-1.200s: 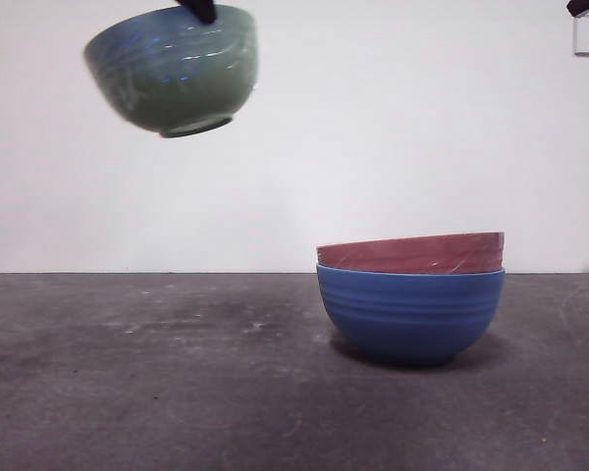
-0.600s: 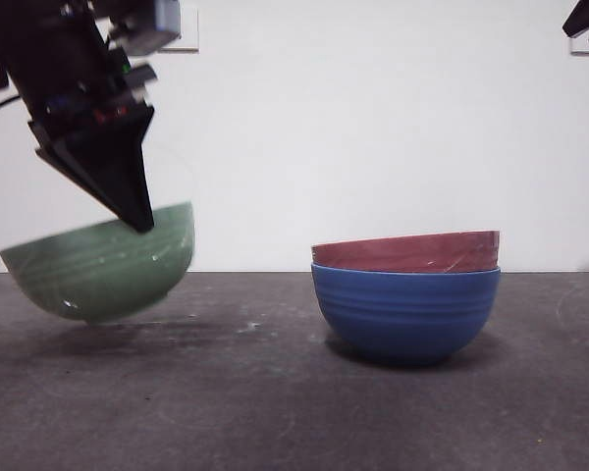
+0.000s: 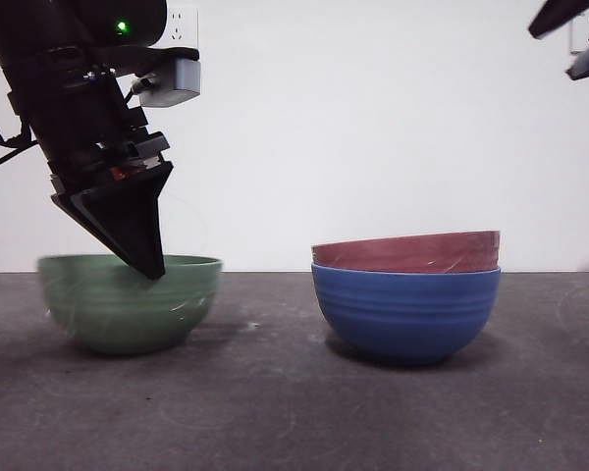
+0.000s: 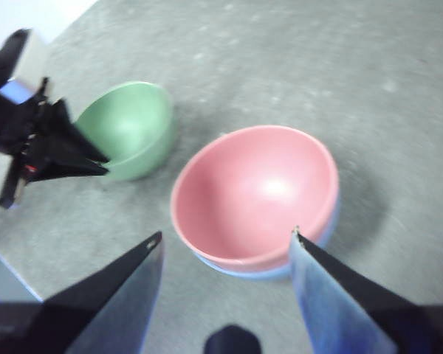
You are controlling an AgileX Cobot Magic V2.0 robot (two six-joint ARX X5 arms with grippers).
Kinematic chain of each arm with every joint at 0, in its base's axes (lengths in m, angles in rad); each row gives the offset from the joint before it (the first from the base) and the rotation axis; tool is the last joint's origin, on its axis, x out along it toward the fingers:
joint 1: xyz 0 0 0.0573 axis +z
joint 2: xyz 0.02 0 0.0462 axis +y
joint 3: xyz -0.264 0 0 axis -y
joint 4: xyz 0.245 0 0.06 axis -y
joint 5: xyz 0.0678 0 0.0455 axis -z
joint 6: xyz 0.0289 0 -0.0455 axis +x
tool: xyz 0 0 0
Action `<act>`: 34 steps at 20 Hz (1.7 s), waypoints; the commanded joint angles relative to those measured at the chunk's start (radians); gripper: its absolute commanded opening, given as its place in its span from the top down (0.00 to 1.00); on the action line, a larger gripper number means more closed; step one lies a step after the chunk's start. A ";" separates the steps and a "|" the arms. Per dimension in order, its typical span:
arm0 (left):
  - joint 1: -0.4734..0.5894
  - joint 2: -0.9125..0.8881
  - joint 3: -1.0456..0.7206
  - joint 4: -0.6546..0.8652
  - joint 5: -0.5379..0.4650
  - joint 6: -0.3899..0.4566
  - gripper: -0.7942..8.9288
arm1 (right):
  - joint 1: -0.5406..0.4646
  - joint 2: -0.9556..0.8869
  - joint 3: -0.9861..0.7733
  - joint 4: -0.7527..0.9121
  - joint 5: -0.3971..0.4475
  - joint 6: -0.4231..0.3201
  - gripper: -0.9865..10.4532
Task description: Pick up the green bowl on the top,put the green bowl on the left,pick up the red bowl in the middle,put the red bowl on the right
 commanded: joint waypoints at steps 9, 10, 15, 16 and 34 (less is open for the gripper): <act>0.002 -0.254 0.008 -0.029 0.076 -0.192 0.50 | 0.289 0.299 0.285 -0.176 0.262 -0.127 0.67; 0.002 -0.309 0.008 -0.035 0.077 -0.203 0.50 | 0.326 0.347 0.324 -0.219 0.308 -0.156 0.67; 0.003 -0.567 0.008 -0.097 0.071 -0.218 0.50 | 0.459 0.539 0.410 -0.319 0.462 -0.247 0.67; 0.004 -0.602 0.008 -0.106 0.071 -0.222 0.50 | 0.473 0.565 0.410 -0.323 0.477 -0.249 0.67; 0.017 -0.695 0.008 -0.235 0.070 -0.232 0.50 | 0.486 0.793 0.410 -0.300 0.468 -0.314 0.89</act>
